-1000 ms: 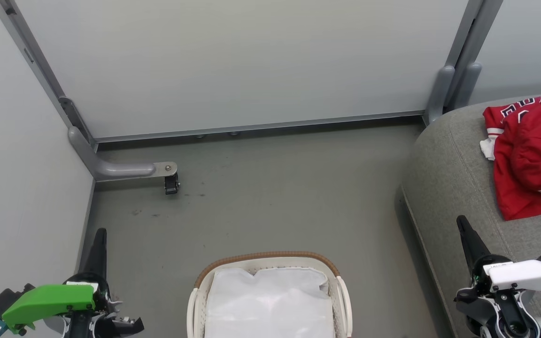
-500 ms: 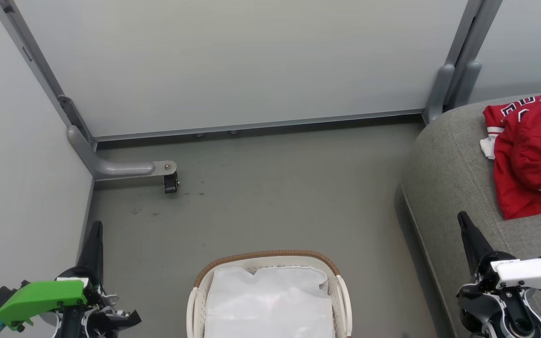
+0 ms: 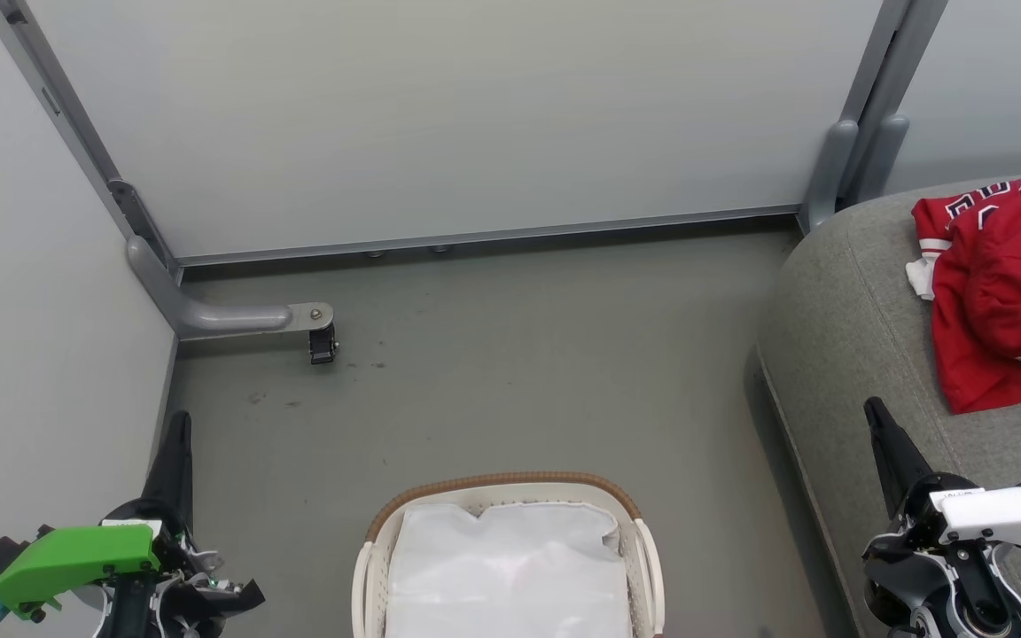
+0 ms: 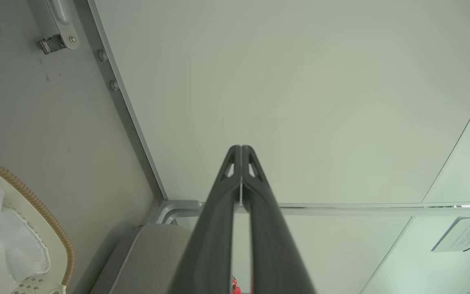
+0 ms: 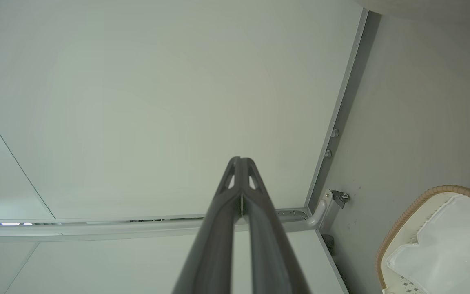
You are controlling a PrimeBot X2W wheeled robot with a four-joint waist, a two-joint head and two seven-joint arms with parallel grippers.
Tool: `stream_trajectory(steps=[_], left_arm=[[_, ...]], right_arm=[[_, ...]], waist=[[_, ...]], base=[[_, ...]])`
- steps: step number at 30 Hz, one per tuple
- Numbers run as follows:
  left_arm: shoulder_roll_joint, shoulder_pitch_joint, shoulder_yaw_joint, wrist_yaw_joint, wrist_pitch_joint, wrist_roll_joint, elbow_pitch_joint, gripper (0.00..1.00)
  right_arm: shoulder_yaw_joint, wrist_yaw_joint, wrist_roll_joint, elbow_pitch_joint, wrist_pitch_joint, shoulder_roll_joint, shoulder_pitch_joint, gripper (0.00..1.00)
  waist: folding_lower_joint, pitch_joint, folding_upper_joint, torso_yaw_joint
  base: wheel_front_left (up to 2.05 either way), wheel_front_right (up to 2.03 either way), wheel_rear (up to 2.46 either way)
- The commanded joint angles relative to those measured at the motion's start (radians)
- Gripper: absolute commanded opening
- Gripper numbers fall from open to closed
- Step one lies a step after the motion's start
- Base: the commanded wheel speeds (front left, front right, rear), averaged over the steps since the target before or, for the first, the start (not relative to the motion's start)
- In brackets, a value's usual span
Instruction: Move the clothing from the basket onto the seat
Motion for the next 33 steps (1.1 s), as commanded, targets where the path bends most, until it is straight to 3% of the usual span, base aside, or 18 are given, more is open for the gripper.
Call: stream_trajectory(steps=[1,33], left_arm=[[0.0,-0.011,0.003,-0.006,0.004,-0.004,0.001,0.0],[-0.001,-0.011,0.003,-0.006,0.004,-0.002,0.001,0.0]], right_arm=[[-0.002,0.0,0.003,-0.004,0.003,-0.006,-0.009,0.0],[-0.002,0.0,0.003,-0.004,0.002,-0.006,-0.009,0.0]], waist=[[0.0,0.0,-0.0001,0.0],[0.0,0.0,-0.0001,0.0]], base=[[0.0,0.0,0.0],[0.0,0.0,0.0]])
